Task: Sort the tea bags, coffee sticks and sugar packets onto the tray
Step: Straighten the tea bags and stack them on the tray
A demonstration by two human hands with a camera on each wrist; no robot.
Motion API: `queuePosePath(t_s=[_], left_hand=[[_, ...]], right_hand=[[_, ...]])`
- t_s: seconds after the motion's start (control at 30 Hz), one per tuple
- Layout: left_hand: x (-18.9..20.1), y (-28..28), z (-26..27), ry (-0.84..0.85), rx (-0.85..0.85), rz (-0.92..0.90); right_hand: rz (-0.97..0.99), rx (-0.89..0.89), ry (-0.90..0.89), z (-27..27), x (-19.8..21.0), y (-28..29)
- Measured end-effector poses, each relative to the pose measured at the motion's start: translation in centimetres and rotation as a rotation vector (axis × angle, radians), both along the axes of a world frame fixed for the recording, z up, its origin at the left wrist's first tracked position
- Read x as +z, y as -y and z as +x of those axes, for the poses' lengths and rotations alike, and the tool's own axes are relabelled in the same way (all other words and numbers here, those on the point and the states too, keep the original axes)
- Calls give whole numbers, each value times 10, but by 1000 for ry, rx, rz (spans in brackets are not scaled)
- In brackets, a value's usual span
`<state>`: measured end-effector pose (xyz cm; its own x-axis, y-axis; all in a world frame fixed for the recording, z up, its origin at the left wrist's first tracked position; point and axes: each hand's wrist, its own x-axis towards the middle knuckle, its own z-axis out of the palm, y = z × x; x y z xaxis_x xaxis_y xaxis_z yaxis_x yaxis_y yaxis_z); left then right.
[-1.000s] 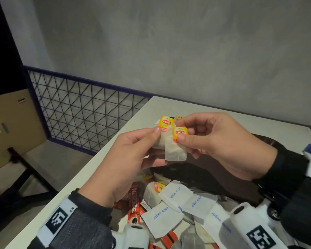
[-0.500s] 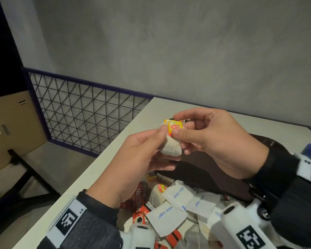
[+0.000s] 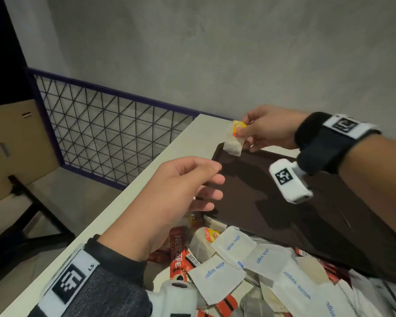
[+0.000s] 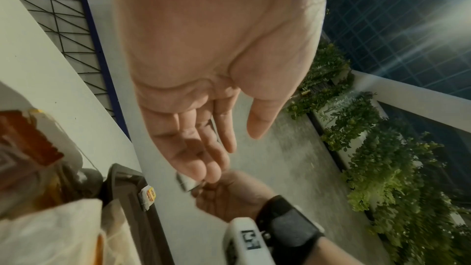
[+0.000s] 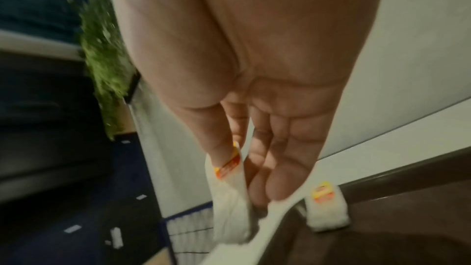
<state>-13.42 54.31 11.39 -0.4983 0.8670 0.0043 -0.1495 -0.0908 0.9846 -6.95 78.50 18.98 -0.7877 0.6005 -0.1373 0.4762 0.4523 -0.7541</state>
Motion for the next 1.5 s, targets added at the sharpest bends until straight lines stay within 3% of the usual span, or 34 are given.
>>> queuePosePath(t_s=[0.17,0.37,0.57,0.73,0.93,1.13,1.33,1.5], left_hand=[[1,1,-5,-5,14,12],[2,2,-5,-73,5,25],[6,8,1,-200,5,-6],[10,8,7,-202,-2,-108],[22,5,5,-550,-45,-394],[27,6,14,-1078,-172,-665],[15,-1,25,-1128,-231,-731],[15,-5,32,-1168,-228,-756]], right_hand=[[-16,-29,227,-28,-46,-41],[-28,-92,229,-38,-70,-62],[-10,-217,189,-22,-59,-53],[88,-145,176,21,-16,-6],[160,125,251,70,3,64],[255,110,343,121,15,86],[248,93,356,162,13,98],[261,134,423,155,-1,94]])
